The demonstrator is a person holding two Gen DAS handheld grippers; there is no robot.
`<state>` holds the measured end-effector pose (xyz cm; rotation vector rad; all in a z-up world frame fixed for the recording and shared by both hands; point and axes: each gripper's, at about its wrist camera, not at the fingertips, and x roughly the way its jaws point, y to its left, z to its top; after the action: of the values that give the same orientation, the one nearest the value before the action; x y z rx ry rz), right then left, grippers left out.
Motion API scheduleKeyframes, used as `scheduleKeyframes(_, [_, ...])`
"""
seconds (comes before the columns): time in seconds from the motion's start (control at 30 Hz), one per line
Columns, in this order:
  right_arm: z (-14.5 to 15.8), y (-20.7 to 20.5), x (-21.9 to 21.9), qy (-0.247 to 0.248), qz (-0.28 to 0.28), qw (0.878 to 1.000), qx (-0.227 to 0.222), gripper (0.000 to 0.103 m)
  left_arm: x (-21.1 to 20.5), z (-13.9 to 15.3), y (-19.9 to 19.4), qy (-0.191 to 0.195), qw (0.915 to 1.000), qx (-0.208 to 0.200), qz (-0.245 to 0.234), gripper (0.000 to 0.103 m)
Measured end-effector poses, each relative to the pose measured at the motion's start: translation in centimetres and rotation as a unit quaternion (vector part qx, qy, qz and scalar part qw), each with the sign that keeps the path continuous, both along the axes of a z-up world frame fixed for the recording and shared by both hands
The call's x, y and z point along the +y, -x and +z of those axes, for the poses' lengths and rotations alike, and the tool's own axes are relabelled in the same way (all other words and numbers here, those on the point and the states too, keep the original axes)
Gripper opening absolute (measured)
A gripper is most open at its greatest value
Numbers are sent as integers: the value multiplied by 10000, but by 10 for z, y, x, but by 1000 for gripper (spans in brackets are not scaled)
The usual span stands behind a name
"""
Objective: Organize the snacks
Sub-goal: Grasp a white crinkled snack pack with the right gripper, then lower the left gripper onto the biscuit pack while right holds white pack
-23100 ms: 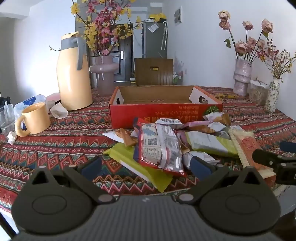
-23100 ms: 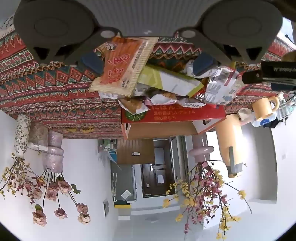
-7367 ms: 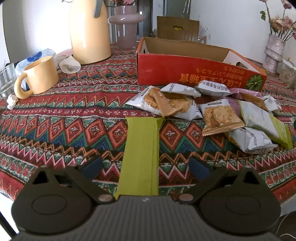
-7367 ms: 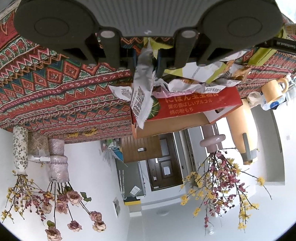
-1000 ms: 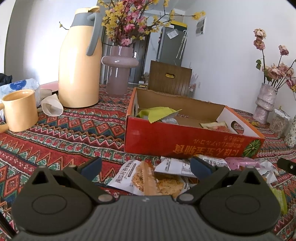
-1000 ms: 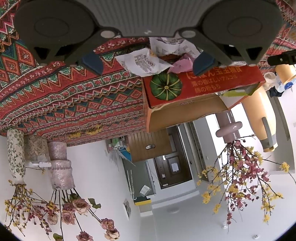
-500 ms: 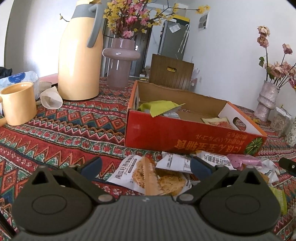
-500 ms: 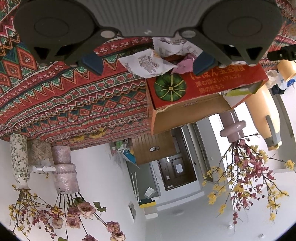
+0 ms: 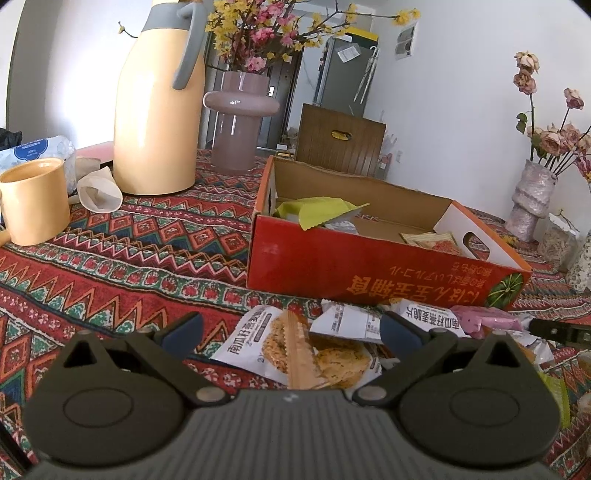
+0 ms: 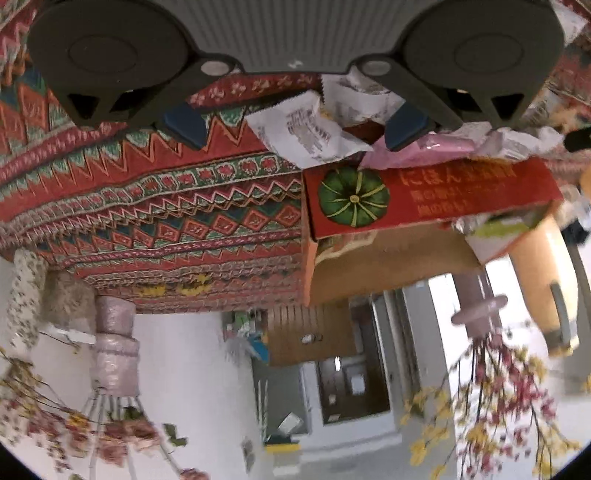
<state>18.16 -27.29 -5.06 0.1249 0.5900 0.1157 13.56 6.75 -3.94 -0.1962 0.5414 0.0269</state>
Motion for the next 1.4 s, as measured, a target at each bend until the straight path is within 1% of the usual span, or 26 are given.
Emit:
scheduleKeyframes(0.07, [-2,-13,1,44,87,9997,212,102,0,0,0,4,10000,8,17,103])
scheduleKeyframes(0.1, [-3,-19,1,25,128,9994,334,98,0,0,0,11,10000,9,22,103])
scheduleKeyframes(0.13, [-6,-24,1,-19,155,9989,435,91,0,0,0,18,10000,13,20,103])
scheduleKeyframes(0.17, [-7,-27,1,-83,197,9985,496,86,0,0,0,19,10000,18,19,103])
scheduleKeyframes(0.2, [-9,-29,1,-144,254,9982,528,72,0,0,0,20,10000,22,17,103])
scheduleKeyframes(0.23, [-10,-30,1,-179,286,9980,542,50,0,0,0,21,10000,23,16,103])
scheduleKeyframes(0.27, [-10,-30,0,-221,309,9979,528,47,0,0,0,23,10000,23,15,103])
scheduleKeyframes(0.37, [-9,-23,-2,-369,391,9979,361,44,0,0,0,21,10000,23,16,103])
scheduleKeyframes(0.53, [0,2,-5,-508,338,9981,-111,43,0,0,0,21,10000,26,15,103])
scheduleKeyframes(0.6, [1,10,-6,-540,291,9979,-225,43,0,0,0,20,10000,27,16,103])
scheduleKeyframes(0.73, [-3,20,-6,-576,203,9976,-310,43,0,0,0,19,10000,10,17,103])
scheduleKeyframes(0.9, [-8,34,-10,-643,10,9964,-545,43,-1,0,2,-33,10000,-23,76,103])
scheduleKeyframes(1.0, [-10,36,-12,-717,-33,9957,-594,43,1,1,6,23,9999,-110,128,103])
scheduleKeyframes(1.13, [-11,38,-6,-560,-26,9961,-678,44,0,3,13,-54,9995,-273,170,103])
scheduleKeyframes(1.2, [-11,40,-4,-513,4,9958,-761,44,-2,3,12,-165,9994,-227,194,103])
scheduleKeyframes(1.27, [-11,42,-4,-540,8,9950,-840,44,-2,3,11,-153,9996,-192,160,103])
scheduleKeyframes(1.4, [-10,43,-3,-527,6,9944,-912,44,1,4,15,-87,9994,-306,131,103])
